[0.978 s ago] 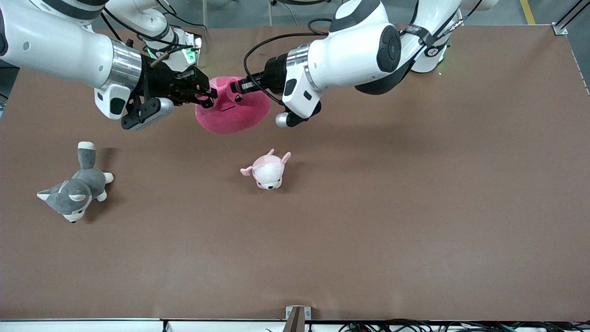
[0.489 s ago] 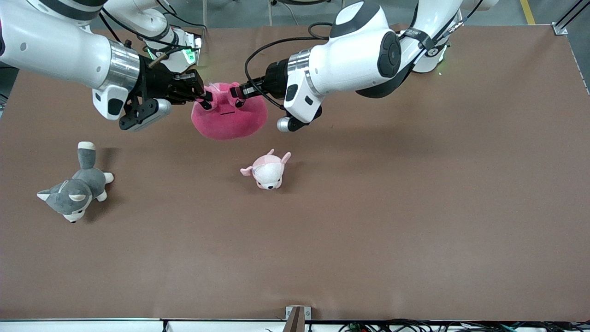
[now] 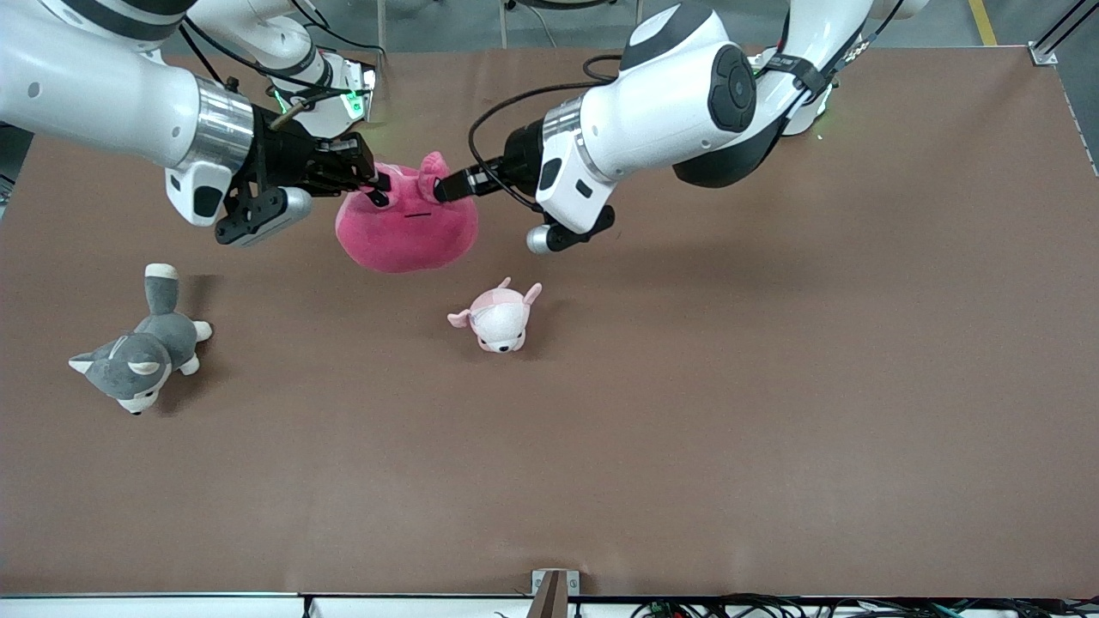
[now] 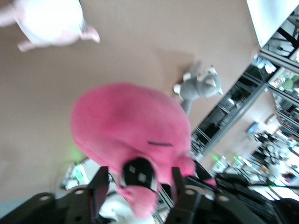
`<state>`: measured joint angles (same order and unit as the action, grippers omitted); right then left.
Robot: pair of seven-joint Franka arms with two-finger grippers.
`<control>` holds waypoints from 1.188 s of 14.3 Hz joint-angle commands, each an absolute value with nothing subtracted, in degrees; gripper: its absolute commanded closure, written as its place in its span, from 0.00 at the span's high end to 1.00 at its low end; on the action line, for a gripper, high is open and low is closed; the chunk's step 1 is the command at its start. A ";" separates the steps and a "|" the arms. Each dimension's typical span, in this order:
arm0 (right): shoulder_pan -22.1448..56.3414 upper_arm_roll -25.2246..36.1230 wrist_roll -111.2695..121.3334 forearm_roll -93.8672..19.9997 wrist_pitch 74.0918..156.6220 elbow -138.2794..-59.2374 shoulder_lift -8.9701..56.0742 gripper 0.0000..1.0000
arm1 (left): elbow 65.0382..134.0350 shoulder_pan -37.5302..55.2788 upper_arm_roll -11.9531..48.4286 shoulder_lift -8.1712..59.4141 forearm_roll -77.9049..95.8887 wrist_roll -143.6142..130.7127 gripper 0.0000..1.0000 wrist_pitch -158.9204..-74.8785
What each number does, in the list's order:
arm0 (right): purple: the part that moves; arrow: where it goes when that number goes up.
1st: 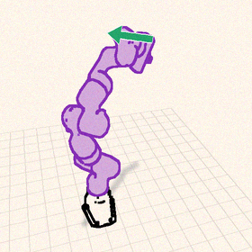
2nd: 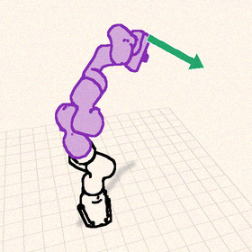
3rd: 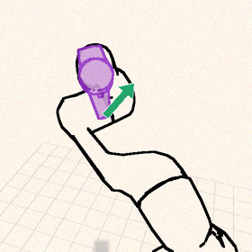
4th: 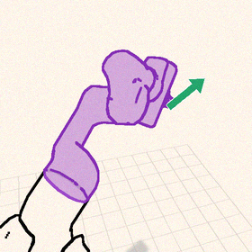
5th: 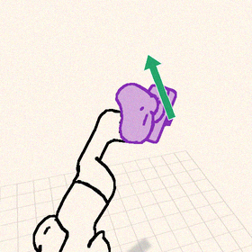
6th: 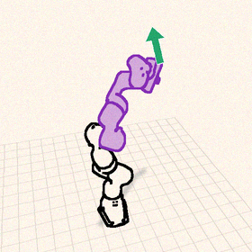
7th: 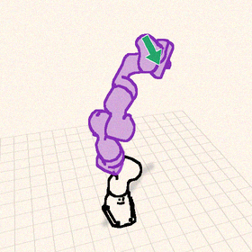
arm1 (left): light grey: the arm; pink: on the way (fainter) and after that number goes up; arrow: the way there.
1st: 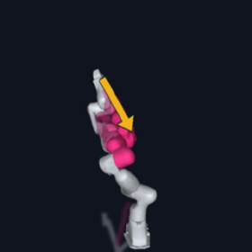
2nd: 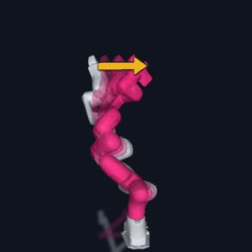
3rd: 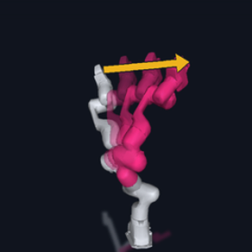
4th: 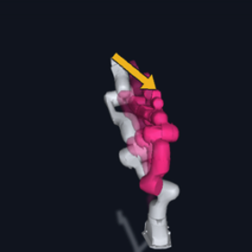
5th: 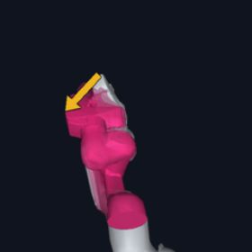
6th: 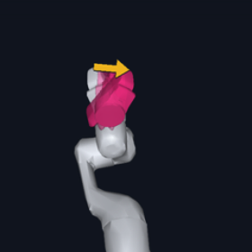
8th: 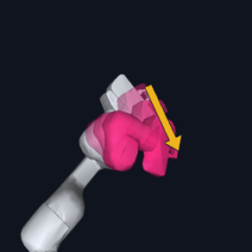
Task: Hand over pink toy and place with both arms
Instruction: 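Open the left gripper while the right gripper pulls the plush away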
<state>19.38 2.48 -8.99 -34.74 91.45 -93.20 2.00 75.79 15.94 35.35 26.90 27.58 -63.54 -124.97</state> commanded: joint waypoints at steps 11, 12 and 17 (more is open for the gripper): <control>-2.27 2.11 11.04 -35.42 90.18 -87.54 21.43 0.03 | 74.97 3.53 35.51 23.21 -0.51 -53.83 1.00 -107.33; -3.24 2.11 12.99 -35.94 90.09 -87.54 22.84 0.03 | 75.06 1.25 35.51 22.16 -1.31 -49.70 1.00 -105.75; -8.52 2.11 16.78 -43.50 86.48 -87.54 29.35 0.03 | 75.15 -9.04 35.51 18.55 -10.61 -24.92 1.00 -100.64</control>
